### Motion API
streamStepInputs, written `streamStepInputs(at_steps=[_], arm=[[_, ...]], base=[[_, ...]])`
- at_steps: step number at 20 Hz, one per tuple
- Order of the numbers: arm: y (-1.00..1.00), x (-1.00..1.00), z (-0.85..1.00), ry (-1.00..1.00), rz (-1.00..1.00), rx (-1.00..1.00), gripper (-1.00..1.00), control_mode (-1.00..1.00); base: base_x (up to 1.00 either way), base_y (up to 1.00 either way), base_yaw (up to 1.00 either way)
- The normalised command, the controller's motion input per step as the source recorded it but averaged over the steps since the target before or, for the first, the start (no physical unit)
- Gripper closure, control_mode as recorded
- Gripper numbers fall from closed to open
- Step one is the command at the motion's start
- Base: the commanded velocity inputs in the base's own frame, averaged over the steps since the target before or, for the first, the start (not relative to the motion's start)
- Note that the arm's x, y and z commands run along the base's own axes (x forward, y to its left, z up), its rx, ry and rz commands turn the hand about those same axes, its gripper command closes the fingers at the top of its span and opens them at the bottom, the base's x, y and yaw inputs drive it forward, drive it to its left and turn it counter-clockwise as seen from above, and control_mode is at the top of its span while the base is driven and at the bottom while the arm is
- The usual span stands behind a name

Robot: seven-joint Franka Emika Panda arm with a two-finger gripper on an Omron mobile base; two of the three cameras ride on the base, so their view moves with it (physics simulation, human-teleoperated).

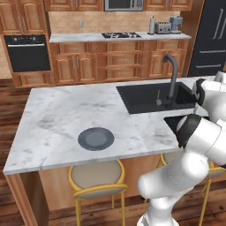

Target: Create a steak meal by picking up the steak and asparagus from the tray and placing them on the plate. Leave the lime on the tray.

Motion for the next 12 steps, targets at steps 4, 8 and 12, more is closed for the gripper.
streamStepInputs(at_steps=[4, 8, 12], arm=[[-0.3, 0.23, -0.43, 0.0, 0.14, 0.0, -1.0, -1.0], [-0.04, 0.21, -0.38, 0.0, 0.16, 0.0, -1.0, -1.0], [0.0, 0.21, -0.43, 0.0, 0.17, 0.0, -1.0, -1.0]], base=[[0.0, 0.0, 0.0], [0.0, 0.0, 0.0], [0.0, 0.0, 0.0]])
